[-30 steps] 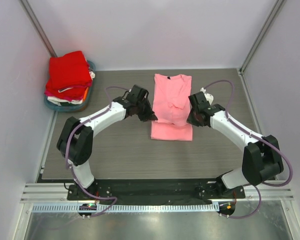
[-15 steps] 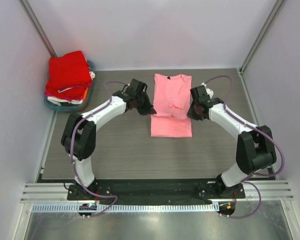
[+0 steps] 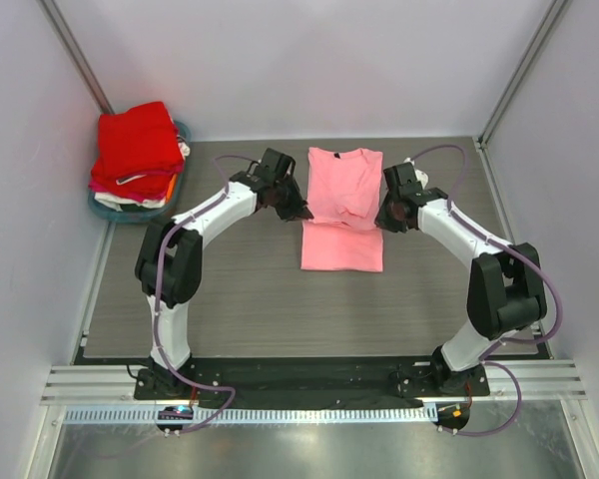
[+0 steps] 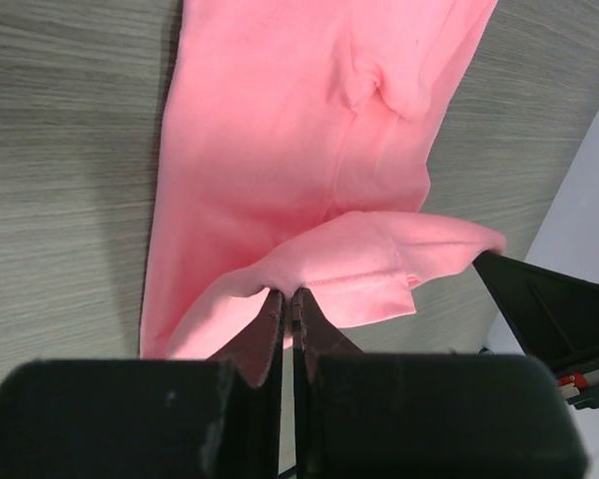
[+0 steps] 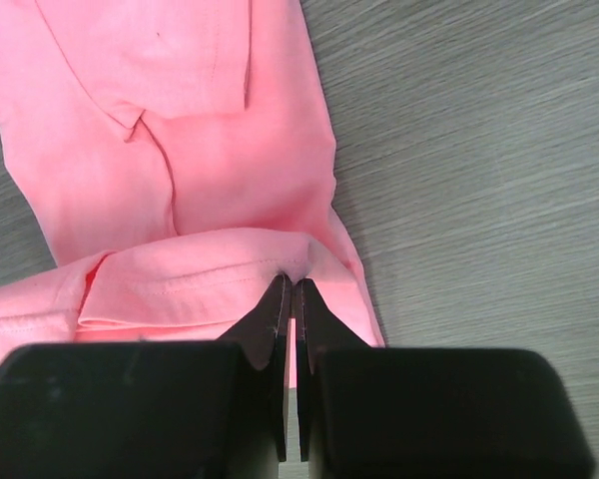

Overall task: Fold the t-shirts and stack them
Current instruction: Fold the tshirt, then neatly place the folded tshirt to the corner, then reset both grippers

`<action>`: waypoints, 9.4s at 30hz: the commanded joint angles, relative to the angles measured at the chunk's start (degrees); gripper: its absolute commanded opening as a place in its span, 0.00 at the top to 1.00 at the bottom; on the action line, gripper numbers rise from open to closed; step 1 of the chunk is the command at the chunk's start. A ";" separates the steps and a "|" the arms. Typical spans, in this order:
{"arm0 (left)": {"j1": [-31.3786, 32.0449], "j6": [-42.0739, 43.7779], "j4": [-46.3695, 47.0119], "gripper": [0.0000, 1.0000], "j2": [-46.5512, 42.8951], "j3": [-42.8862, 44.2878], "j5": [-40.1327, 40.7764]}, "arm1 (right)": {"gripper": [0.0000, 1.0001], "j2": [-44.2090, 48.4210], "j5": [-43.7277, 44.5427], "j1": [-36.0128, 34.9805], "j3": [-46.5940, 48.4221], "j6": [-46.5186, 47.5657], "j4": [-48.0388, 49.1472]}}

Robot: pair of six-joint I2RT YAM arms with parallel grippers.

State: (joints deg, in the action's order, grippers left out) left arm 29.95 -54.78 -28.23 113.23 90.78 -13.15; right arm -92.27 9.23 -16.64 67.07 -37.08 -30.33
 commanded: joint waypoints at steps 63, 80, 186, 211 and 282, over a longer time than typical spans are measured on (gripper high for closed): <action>6.87 -0.59 11.79 0.78 -5.04 -25.31 4.53 | 0.99 7.19 -13.28 1.26 -23.83 4.74 12.66; 9.77 -1.99 11.44 1.00 -18.39 -36.55 2.60 | 0.99 25.64 -16.96 1.26 -32.79 2.72 1.15; -8.24 -17.02 26.91 0.00 47.24 57.65 -13.56 | 0.01 -35.78 -14.94 18.23 44.20 2.80 1.58; -9.83 5.74 19.70 0.03 -2.21 -3.66 -5.31 | 0.56 -12.94 -27.07 17.79 2.64 7.64 20.04; -3.33 14.44 21.80 0.00 -47.83 -50.16 17.43 | 0.29 15.38 1.84 -9.27 -18.88 13.53 28.01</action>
State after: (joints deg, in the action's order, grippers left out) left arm 24.75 -42.81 -10.90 67.55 43.86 -3.38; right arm -75.72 6.52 -23.00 51.62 -25.26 -10.90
